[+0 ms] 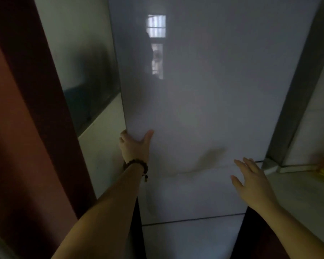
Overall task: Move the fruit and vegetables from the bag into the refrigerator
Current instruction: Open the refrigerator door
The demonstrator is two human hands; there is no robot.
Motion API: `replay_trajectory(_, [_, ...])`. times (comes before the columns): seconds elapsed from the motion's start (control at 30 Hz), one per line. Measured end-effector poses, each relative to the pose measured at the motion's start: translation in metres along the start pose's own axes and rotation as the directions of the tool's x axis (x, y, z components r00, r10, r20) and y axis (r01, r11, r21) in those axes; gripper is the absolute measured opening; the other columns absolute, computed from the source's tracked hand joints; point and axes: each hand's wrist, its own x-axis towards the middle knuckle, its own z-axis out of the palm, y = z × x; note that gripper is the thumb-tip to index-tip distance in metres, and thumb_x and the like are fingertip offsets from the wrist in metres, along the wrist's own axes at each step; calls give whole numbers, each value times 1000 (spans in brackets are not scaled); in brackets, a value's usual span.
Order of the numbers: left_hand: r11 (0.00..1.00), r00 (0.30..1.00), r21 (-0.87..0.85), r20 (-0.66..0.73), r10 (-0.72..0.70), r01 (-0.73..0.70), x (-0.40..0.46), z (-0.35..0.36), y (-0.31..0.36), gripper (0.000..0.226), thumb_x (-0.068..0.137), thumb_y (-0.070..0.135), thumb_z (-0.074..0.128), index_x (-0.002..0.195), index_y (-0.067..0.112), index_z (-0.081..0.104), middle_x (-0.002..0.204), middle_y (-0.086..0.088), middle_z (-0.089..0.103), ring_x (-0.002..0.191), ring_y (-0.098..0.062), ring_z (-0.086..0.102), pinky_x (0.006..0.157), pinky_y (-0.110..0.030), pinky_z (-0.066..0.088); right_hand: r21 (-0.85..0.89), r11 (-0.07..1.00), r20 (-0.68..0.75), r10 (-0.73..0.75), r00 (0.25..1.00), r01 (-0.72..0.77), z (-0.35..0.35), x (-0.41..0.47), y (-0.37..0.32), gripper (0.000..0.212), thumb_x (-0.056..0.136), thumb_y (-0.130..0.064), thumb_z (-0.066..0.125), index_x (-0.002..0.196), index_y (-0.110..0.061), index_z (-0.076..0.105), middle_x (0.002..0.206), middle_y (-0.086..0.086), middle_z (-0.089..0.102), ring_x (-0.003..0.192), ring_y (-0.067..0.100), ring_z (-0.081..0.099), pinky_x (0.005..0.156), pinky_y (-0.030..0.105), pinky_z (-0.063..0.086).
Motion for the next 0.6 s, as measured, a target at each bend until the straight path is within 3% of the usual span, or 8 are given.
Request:
replay_trajectory(0.13, [996,996,-5,-11,87,-87,-44,-22,3,83,69,58,71,125,7,38,118,-12,47,104,-31,51,89,-47,49,-2,1000,-2,15,1000,-15,-22,-23,7,54,91,-25,56,141,-12,39,152,13,28,142,29,20,115,45,22])
replay_trajectory(0.3, [986,992,110,18,126,-127,-114,-53,19,82,77,56,63,132,1,35,129,-18,46,116,-34,47,95,-48,45,8,1000,-19,-11,1000,11,-49,-71,17,54,89,-22,60,138,-10,43,150,16,32,141,32,24,114,47,24])
replay_trajectory(0.43, [968,976,126,43,213,-217,-188,-74,34,64,82,47,61,121,1,40,118,-17,53,105,-37,55,79,-45,50,12,1000,17,1,1000,-1,-74,-132,39,55,92,-27,54,142,-14,37,153,10,27,143,28,20,116,45,21])
replay_trajectory(0.6, [923,932,137,116,344,-358,-293,-87,61,38,88,34,59,107,5,44,98,-9,52,80,-30,57,61,-34,45,26,998,41,62,997,-64,-110,-209,75,55,92,-29,54,143,-17,36,152,10,30,141,27,24,113,48,25])
